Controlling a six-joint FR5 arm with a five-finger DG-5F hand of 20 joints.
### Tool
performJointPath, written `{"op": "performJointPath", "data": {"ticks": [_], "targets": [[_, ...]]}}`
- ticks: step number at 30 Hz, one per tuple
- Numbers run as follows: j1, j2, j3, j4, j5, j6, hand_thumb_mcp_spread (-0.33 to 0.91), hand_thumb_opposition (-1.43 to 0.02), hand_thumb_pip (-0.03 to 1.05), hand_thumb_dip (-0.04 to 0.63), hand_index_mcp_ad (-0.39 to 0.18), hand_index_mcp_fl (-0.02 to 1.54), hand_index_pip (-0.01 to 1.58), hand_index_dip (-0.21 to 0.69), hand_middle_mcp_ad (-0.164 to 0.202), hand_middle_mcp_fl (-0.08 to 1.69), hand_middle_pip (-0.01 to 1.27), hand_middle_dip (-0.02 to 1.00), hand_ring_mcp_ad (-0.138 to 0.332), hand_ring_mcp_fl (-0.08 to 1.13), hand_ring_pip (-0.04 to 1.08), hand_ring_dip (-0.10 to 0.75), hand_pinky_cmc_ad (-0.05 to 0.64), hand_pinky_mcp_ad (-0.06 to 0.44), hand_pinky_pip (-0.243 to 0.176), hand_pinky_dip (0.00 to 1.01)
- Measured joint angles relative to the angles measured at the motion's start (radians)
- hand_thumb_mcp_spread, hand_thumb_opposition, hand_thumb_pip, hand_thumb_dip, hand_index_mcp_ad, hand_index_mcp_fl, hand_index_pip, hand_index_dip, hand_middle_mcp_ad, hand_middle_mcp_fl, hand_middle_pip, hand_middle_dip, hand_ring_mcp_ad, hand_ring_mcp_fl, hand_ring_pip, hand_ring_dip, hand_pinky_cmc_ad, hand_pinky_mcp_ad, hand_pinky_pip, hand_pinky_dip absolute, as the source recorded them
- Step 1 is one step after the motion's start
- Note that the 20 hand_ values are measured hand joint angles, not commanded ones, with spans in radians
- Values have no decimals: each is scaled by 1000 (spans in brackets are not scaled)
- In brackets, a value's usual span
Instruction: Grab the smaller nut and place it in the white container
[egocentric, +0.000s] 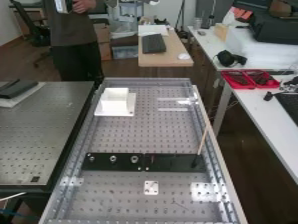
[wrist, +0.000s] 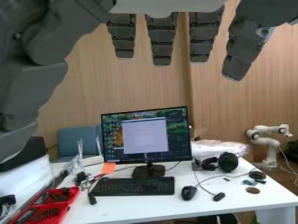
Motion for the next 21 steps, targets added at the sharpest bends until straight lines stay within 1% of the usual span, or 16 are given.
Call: {"op": "performJointPath", "data": {"ticks": [14,21], "targets": [[3,5,-3,-2,1,-2,176,-728,394,12,-94,24,72,201,101,-9,155,202,215,0,110,91,445,363,-91,218],[8,6,-6,-3,6,0,176,-728,394,12,-94,24,72,201,101,-9,155,202,215,0,110,91,461,363,-91,218]]}}
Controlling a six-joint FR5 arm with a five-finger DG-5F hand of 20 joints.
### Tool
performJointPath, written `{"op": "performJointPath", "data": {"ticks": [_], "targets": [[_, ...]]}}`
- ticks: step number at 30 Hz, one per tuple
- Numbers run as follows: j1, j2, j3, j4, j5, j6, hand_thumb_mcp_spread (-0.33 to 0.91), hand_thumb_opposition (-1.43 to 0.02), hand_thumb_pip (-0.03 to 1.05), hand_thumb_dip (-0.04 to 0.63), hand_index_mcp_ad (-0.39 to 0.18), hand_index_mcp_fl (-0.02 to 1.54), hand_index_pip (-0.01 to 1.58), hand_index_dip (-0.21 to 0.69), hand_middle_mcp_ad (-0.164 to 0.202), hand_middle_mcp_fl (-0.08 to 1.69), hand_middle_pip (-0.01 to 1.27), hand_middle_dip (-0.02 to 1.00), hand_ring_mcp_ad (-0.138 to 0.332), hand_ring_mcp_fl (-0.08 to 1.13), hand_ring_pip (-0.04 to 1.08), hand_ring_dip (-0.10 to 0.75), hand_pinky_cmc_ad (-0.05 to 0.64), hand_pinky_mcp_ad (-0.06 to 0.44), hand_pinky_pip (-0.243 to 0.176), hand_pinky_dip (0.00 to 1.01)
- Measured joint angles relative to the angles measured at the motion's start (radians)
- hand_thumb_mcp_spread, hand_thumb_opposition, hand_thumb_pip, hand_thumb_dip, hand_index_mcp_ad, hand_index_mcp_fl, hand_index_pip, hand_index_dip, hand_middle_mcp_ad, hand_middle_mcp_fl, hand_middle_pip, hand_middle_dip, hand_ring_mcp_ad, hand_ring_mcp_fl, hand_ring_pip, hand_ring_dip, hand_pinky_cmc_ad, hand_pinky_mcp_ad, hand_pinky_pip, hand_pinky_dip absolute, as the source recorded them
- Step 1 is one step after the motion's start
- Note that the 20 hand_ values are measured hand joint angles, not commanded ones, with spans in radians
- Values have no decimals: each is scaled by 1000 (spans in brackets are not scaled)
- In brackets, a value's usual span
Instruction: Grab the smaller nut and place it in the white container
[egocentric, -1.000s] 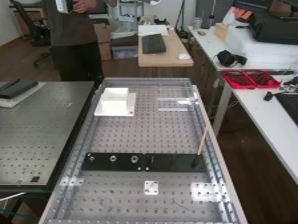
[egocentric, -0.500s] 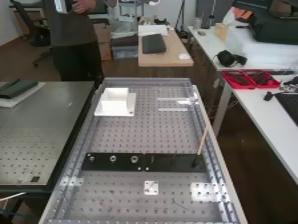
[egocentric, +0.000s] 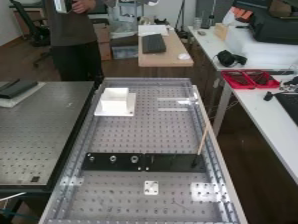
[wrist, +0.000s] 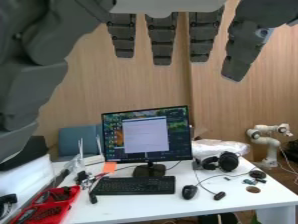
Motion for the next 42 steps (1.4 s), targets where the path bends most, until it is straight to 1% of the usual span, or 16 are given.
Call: {"op": "performJointPath", "data": {"ticks": [13,42], "targets": [[5,8,-9,5,3,1,176,-728,394,12,-94,24,72,201,101,-9,154,202,215,0,110,91,461,363,-91,218],[30,40,-42,-8,24,-11,176,-728,394,12,-94,24,72,201,101,-9,154,202,215,0,106,91,461,363,-91,218]]}}
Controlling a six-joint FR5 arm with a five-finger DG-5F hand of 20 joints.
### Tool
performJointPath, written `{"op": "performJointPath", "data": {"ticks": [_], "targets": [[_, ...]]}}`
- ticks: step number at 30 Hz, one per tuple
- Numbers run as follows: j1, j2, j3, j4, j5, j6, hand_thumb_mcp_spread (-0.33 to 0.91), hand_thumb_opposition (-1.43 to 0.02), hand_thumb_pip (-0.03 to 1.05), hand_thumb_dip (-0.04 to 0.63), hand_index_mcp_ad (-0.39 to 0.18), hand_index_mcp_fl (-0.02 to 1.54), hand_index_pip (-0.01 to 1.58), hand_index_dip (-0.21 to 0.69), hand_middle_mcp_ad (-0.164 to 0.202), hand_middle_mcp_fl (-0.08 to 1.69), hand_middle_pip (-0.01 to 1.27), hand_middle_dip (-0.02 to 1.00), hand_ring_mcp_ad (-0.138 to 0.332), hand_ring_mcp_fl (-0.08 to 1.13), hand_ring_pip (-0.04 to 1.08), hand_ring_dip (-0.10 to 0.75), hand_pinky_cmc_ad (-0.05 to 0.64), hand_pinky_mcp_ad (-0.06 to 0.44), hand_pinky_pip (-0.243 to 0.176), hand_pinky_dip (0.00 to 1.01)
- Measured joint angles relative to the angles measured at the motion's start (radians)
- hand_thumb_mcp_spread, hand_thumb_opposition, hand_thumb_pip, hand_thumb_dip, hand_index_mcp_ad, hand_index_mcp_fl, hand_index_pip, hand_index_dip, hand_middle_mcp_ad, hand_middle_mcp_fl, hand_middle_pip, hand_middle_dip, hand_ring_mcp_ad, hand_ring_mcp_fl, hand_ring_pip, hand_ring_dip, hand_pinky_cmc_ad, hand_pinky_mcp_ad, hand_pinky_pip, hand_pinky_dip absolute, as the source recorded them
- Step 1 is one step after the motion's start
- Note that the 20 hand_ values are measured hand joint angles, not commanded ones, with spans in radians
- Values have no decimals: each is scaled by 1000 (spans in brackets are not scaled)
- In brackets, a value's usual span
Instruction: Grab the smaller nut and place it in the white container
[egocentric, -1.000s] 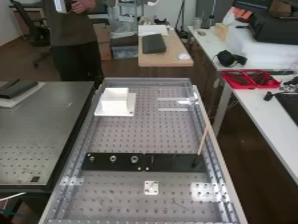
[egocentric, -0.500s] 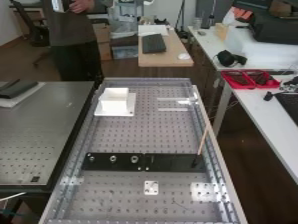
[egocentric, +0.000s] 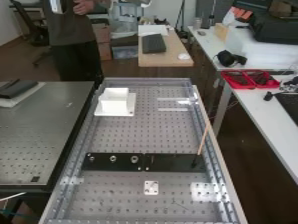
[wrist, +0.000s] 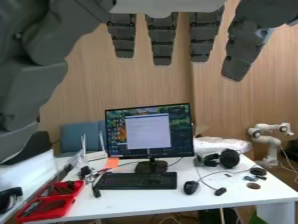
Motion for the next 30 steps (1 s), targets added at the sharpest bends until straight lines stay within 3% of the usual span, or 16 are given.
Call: {"op": "performJointPath", "data": {"ticks": [15,25,30], "targets": [[-23,35,-109,74,11,0,176,-728,396,12,-94,24,72,201,101,24,154,202,215,0,106,91,461,363,-91,218],[-76,52,-177,108,-38,8,176,-728,452,16,-94,24,72,201,101,40,154,202,215,0,110,91,461,363,-91,218],[-104,73,-244,156,-50,-10,215,-728,492,23,-96,40,87,202,101,56,154,202,215,-2,110,91,459,363,-91,220]]}}
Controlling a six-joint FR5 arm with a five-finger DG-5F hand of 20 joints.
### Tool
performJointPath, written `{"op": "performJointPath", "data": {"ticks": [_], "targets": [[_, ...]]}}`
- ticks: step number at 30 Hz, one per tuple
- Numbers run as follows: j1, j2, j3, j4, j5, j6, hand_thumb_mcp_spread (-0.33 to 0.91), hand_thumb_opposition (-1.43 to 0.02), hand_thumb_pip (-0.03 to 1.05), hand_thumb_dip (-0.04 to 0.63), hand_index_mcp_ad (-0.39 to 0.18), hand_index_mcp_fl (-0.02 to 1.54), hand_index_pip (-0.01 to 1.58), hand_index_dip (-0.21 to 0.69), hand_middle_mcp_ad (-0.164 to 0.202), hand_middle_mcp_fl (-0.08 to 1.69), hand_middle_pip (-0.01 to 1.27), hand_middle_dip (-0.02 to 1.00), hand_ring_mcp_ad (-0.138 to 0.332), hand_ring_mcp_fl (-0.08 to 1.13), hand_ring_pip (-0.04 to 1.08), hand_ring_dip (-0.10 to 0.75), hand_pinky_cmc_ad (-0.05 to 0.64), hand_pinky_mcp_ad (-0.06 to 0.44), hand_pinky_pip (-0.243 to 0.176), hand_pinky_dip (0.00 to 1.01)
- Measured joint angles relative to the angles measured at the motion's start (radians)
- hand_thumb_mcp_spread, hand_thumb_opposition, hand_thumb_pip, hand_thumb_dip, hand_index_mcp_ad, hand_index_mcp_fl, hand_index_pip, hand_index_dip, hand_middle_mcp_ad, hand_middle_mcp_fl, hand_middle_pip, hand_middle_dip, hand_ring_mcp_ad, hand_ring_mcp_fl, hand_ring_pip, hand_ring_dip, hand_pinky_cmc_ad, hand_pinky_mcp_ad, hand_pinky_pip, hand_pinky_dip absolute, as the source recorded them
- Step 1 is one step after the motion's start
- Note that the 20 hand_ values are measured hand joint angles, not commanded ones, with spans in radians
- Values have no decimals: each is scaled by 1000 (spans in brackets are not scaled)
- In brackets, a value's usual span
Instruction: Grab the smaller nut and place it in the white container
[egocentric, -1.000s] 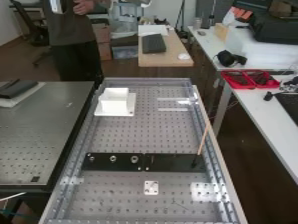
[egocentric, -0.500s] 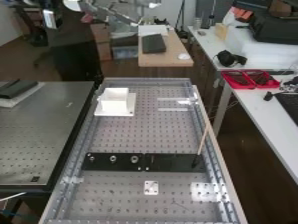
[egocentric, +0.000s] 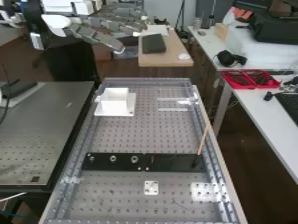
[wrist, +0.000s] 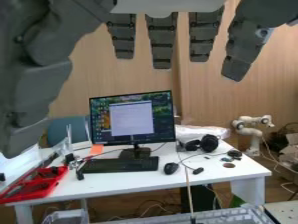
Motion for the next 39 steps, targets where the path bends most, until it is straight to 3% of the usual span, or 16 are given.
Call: {"op": "performJointPath", "data": {"ticks": [3,12,17,24,39], "targets": [[-16,10,-38,20,-6,-19,216,-726,552,42,-98,42,87,216,99,61,154,202,211,-2,110,91,459,360,-91,227],[-90,18,-135,81,-56,-28,232,-750,565,79,-99,65,103,218,101,89,152,206,215,-2,110,91,463,363,-91,230],[-149,12,-178,135,-108,-33,250,-759,644,93,-105,61,103,218,99,86,145,206,215,-2,106,91,457,363,-91,234],[-240,-13,-241,242,-190,-47,255,-757,700,110,-120,63,325,208,103,86,145,206,211,-2,108,91,452,360,-91,237],[-364,-111,-294,344,-370,-137,278,-785,721,129,-145,59,958,101,96,106,141,206,202,-3,96,91,443,342,-89,237]]}}
